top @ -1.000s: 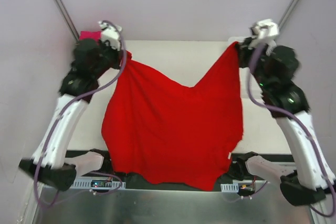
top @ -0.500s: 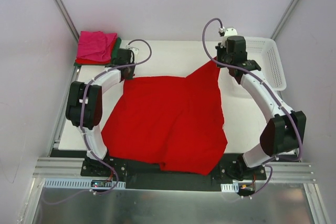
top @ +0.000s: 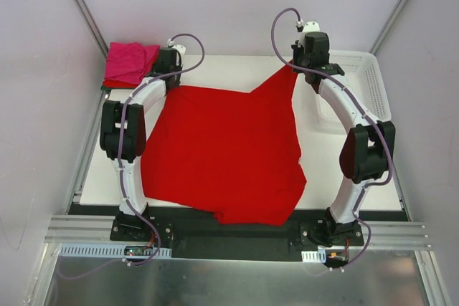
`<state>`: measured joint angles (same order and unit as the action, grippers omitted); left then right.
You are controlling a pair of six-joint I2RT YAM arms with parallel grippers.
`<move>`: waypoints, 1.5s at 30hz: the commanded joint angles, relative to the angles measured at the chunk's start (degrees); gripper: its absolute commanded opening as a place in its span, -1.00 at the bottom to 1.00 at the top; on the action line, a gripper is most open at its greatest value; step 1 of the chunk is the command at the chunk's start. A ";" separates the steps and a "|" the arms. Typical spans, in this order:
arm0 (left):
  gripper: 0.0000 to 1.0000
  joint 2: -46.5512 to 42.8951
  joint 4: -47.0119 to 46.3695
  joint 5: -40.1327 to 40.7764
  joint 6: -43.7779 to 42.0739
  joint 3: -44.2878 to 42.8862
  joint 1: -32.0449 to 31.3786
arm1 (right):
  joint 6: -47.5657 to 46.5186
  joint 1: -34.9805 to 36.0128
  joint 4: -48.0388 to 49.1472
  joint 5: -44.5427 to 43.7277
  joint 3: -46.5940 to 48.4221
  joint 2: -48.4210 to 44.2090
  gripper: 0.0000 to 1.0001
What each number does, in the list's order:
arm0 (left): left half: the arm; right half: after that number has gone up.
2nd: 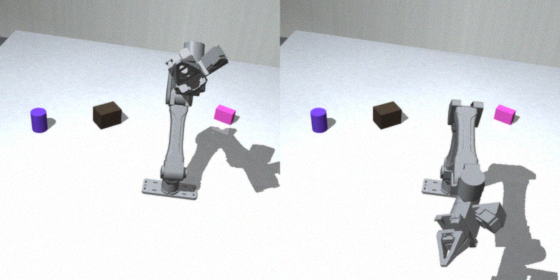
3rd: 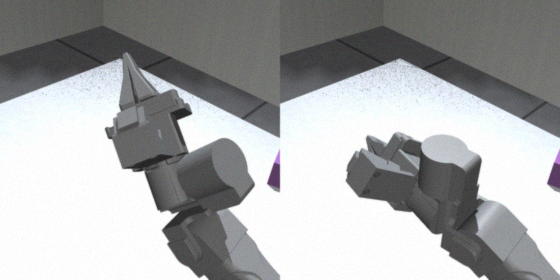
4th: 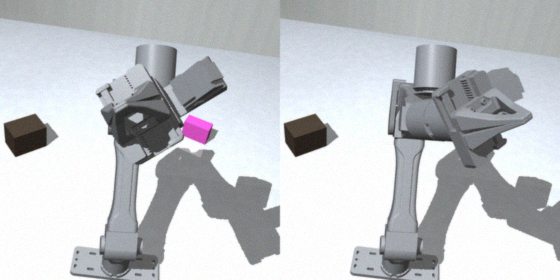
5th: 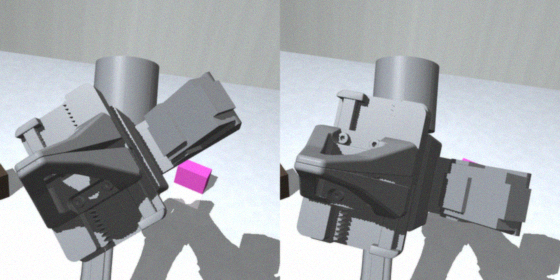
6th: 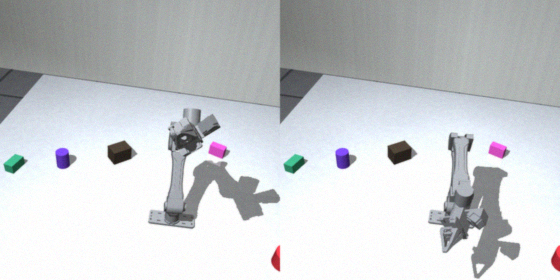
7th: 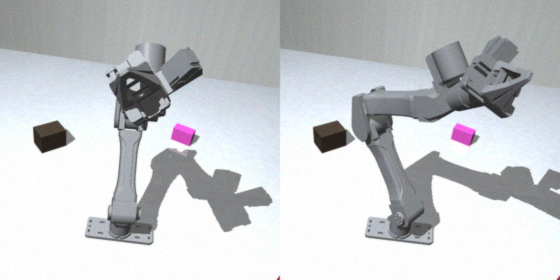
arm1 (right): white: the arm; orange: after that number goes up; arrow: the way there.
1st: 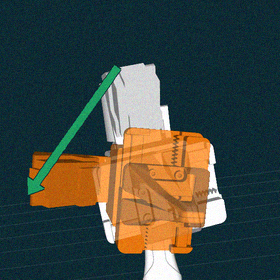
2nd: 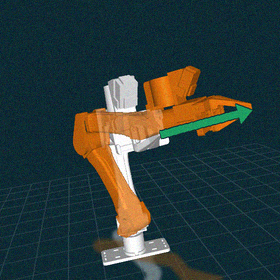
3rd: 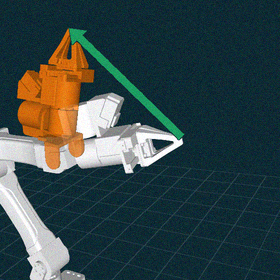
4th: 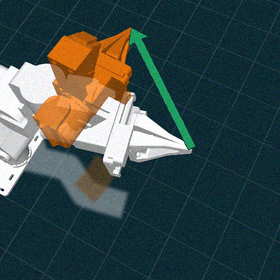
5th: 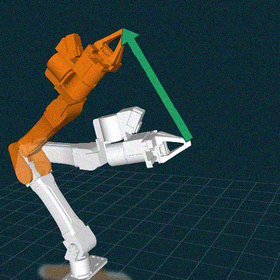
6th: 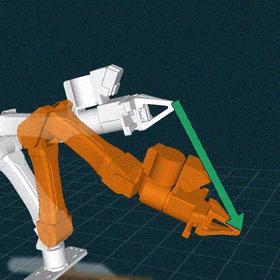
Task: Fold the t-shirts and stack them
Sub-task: Flatten out the tshirt
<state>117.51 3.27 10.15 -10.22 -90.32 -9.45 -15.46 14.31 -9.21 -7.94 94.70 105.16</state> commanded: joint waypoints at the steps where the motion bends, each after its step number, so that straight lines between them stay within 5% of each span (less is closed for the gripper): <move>1: -1.00 0.61 -1.42 1.01 -2.79 -7.22 1.10 | -1.58 -0.95 4.46 -2.34 6.20 0.92 -0.98; 8: -1.00 -5.00 9.55 -8.98 -0.69 -14.18 1.02 | -0.54 -0.86 -1.59 3.80 9.46 -4.25 -0.98; 21: -1.00 -49.70 27.84 -26.49 3.19 -18.65 -1.62 | 0.96 -0.95 -16.96 16.47 11.12 -44.76 -0.98; 30: -1.00 -70.90 35.05 -37.04 6.70 -26.31 -1.53 | 2.37 -0.95 -21.54 18.49 12.00 -64.98 -0.98; 39: -1.00 -75.24 32.95 -38.81 7.76 -26.84 -1.27 | 3.16 -0.95 -16.90 18.23 10.51 -67.73 -0.98; 45: -1.00 -68.49 24.87 -32.75 3.90 -15.86 -1.27 | 1.67 -0.95 -12.86 13.66 6.21 -59.91 -0.98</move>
<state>40.60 35.03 -27.55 -3.95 -111.96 -11.18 -13.32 13.58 -27.79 9.63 103.57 38.15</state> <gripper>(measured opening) 0.007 0.021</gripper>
